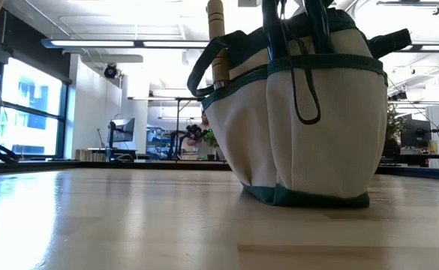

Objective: Pick & Place Garden tools in Gardening bag
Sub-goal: Put the trowel into the gardening bag

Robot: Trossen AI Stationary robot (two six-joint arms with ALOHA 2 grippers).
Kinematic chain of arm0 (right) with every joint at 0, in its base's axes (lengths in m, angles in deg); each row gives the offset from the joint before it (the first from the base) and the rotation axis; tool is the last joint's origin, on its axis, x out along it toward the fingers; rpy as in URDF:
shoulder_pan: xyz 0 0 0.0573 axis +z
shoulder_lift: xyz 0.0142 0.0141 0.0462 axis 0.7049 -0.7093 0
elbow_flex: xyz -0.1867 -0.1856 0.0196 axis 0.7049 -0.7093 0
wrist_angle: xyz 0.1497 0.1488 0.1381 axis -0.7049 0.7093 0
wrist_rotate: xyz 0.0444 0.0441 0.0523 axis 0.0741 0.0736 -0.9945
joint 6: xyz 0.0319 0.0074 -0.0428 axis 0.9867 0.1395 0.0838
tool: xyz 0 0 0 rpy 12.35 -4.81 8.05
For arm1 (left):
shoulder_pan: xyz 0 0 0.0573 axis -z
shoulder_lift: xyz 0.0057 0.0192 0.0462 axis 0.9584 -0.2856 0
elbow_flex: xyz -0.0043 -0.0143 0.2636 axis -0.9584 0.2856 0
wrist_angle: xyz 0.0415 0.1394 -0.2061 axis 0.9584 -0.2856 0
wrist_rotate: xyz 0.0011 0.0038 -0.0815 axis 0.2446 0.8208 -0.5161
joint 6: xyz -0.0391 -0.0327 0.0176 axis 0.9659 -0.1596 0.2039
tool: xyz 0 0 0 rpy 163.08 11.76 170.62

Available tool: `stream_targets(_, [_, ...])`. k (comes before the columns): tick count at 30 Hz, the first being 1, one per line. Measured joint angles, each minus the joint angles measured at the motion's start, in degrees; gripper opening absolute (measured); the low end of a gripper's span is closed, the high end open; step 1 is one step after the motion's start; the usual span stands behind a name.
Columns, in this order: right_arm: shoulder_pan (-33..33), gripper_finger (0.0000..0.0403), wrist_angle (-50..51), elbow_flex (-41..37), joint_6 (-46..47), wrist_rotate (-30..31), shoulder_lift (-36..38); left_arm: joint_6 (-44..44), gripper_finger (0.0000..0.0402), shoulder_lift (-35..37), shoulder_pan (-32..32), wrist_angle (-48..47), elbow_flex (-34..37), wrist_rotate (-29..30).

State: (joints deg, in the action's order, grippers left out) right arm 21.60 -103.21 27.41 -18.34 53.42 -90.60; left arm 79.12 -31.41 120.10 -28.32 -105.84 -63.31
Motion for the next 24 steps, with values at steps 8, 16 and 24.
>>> stream_targets(8, [2.2,0.0059,1.9,0.0,-7.1,0.0,14.6,0.0,0.0184,0.0,3.5,-1.9,0.0,2.6])
stream_targets(16, [-0.6,0.0059,2.5,0.0,-19.7,0.0,24.0,0.2,0.0184,0.0,4.8,-3.5,0.0,6.1])
stream_targets(24, [-5.3,0.0059,19.5,-0.1,-29.3,0.0,39.0,-0.2,0.0184,0.0,1.7,-4.7,0.0,8.6])
